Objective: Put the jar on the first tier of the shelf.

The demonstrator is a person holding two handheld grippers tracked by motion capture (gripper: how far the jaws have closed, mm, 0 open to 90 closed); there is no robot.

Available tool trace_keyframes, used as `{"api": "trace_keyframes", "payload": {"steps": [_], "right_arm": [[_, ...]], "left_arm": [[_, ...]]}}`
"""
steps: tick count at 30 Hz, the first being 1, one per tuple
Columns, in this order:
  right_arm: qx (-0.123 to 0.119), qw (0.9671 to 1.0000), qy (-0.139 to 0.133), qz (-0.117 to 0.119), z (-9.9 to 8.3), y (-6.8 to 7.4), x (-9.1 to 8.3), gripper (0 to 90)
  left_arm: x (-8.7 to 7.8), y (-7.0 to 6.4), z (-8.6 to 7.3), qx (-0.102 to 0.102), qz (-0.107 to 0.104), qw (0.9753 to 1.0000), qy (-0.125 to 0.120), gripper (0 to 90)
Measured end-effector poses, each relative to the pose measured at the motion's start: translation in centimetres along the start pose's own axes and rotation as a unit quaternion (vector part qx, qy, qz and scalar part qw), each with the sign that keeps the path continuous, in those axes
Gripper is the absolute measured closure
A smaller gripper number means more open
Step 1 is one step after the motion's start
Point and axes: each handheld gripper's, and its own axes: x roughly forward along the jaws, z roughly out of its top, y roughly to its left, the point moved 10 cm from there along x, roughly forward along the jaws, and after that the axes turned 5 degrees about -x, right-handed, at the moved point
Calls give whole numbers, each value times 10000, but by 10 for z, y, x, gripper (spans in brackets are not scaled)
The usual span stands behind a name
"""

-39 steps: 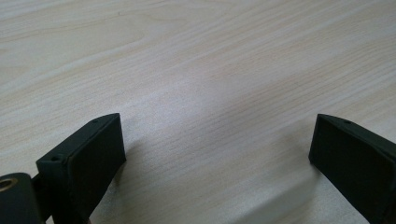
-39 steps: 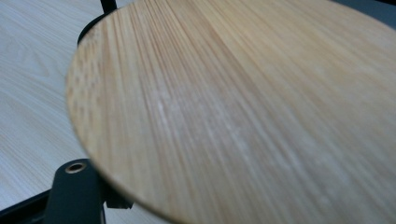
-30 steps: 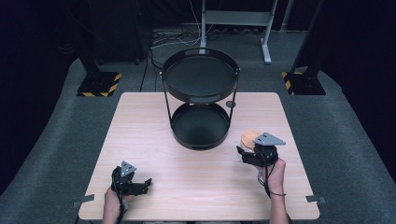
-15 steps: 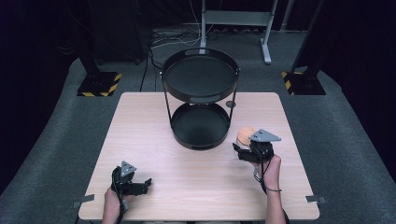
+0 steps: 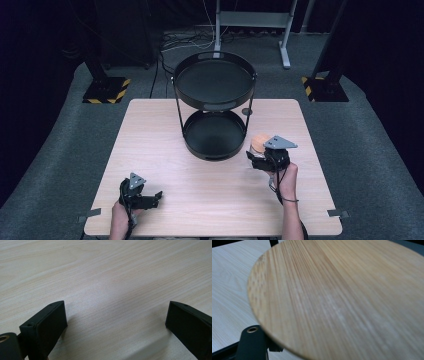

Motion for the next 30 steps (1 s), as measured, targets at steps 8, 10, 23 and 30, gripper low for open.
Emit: {"api": "trace_keyframes", "payload": {"steps": [8, 10, 23, 30], "right_arm": [[-35, 10000, -12, 44, 6, 2, 6, 258], [-46, 10000, -14, 57, 7, 3, 8, 258], [-164, 9998, -8, 112, 19, 7, 16, 258], [-170, 9997, -28, 145, 24, 8, 21, 258]], "left_arm": [[0, 0, 0, -1, 0, 10000, -2, 32], [0, 0, 0, 3, 0, 10000, 1, 32], [0, 0, 0, 0, 0, 10000, -1, 32], [0, 0, 0, 0, 0, 10000, -2, 32]]}}
